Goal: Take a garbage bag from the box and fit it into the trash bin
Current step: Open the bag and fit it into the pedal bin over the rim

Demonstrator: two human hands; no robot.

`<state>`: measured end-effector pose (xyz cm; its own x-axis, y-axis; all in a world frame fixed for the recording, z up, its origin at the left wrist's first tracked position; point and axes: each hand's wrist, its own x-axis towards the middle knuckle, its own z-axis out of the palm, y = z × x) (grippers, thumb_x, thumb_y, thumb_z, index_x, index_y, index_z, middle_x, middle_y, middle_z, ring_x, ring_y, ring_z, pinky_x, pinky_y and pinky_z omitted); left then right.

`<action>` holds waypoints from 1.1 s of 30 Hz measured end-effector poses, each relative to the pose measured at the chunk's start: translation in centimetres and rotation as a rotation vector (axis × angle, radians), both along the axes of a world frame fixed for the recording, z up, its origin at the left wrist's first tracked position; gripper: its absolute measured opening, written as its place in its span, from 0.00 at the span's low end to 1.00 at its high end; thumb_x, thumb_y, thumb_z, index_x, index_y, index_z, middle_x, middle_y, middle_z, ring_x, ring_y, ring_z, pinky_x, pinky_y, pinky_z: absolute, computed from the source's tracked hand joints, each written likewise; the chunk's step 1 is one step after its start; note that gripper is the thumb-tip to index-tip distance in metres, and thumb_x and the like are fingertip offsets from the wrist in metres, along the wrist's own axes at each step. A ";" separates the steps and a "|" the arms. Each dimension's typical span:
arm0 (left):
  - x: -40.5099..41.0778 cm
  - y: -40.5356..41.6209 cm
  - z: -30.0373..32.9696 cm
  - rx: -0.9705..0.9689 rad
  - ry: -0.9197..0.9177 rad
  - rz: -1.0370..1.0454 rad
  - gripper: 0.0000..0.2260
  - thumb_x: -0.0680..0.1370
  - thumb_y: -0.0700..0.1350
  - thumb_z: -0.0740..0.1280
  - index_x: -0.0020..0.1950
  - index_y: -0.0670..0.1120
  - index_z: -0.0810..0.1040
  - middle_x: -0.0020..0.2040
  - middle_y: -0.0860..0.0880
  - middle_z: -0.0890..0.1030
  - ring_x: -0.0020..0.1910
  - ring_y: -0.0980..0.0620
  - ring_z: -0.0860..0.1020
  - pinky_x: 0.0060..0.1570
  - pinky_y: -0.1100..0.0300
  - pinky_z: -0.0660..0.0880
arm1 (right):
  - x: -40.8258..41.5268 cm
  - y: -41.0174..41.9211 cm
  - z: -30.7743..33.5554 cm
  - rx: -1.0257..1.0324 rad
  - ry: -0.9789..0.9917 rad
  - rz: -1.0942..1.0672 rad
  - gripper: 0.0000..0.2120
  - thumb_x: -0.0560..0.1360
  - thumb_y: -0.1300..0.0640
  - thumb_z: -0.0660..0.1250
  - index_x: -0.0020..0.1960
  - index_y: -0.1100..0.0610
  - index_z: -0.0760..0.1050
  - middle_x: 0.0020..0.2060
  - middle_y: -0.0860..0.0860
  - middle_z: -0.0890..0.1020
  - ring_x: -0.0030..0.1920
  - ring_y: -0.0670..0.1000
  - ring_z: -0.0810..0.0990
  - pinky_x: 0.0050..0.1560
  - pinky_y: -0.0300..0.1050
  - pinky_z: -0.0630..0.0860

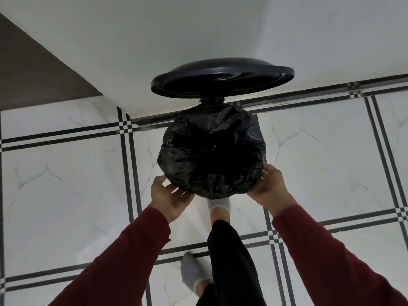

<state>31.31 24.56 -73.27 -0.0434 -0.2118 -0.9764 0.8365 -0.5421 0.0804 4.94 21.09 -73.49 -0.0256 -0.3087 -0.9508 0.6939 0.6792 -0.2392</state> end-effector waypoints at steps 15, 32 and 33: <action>0.4 -1.5 -0.1 -0.014 -0.305 -0.181 0.13 0.82 0.36 0.60 0.62 0.39 0.81 0.55 0.40 0.83 0.50 0.45 0.83 0.43 0.55 0.85 | -0.5 -1.1 0.6 0.041 0.140 0.015 0.07 0.74 0.55 0.61 0.43 0.56 0.76 0.41 0.52 0.78 0.41 0.55 0.79 0.45 0.48 0.79; 0.9 -3.3 -0.2 -0.058 -0.410 -0.316 0.14 0.81 0.39 0.62 0.66 0.40 0.78 0.60 0.40 0.85 0.55 0.44 0.85 0.41 0.55 0.83 | -0.3 -2.7 -0.9 0.058 0.412 0.214 0.06 0.72 0.67 0.66 0.44 0.57 0.76 0.32 0.48 0.73 0.32 0.50 0.71 0.35 0.44 0.75; 1.0 -3.3 0.0 -0.058 -0.413 -0.342 0.14 0.81 0.39 0.62 0.65 0.43 0.80 0.57 0.42 0.86 0.55 0.44 0.85 0.42 0.55 0.83 | -0.1 -2.6 -1.2 0.040 0.485 0.184 0.05 0.73 0.65 0.67 0.47 0.58 0.77 0.34 0.48 0.74 0.33 0.51 0.73 0.35 0.44 0.77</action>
